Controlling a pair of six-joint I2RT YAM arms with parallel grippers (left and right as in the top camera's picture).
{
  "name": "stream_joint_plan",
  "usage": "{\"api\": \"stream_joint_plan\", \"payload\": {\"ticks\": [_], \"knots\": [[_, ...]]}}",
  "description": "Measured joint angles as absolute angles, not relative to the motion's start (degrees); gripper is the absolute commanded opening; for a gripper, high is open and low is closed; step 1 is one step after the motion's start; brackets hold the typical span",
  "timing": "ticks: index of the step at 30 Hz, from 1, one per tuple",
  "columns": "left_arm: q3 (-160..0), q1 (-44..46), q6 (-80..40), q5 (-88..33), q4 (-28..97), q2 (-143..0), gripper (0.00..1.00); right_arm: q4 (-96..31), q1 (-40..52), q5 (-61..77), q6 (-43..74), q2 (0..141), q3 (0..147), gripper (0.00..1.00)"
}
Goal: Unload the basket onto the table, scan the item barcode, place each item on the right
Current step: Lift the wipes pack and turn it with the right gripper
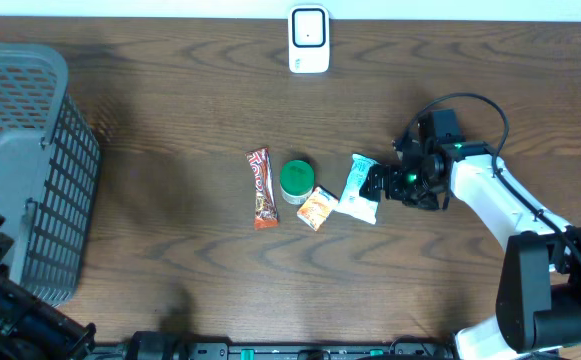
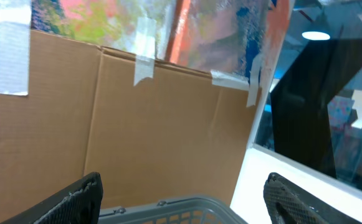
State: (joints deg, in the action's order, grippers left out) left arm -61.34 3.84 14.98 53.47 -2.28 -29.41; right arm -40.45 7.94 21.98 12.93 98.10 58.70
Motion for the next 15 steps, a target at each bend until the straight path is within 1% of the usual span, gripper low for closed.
{"api": "stream_joint_plan", "payload": {"ticks": [5,15], "knots": [[-60.9,3.8,15.0,52.6,-2.0,-29.3,0.83,-34.9,7.9,22.7,11.4,100.7,58.7,0.99],[-60.9,3.8,15.0,52.4,-2.0,-28.8,0.83,-31.8,7.9,25.1,10.4,106.4,61.6,0.99]]}}
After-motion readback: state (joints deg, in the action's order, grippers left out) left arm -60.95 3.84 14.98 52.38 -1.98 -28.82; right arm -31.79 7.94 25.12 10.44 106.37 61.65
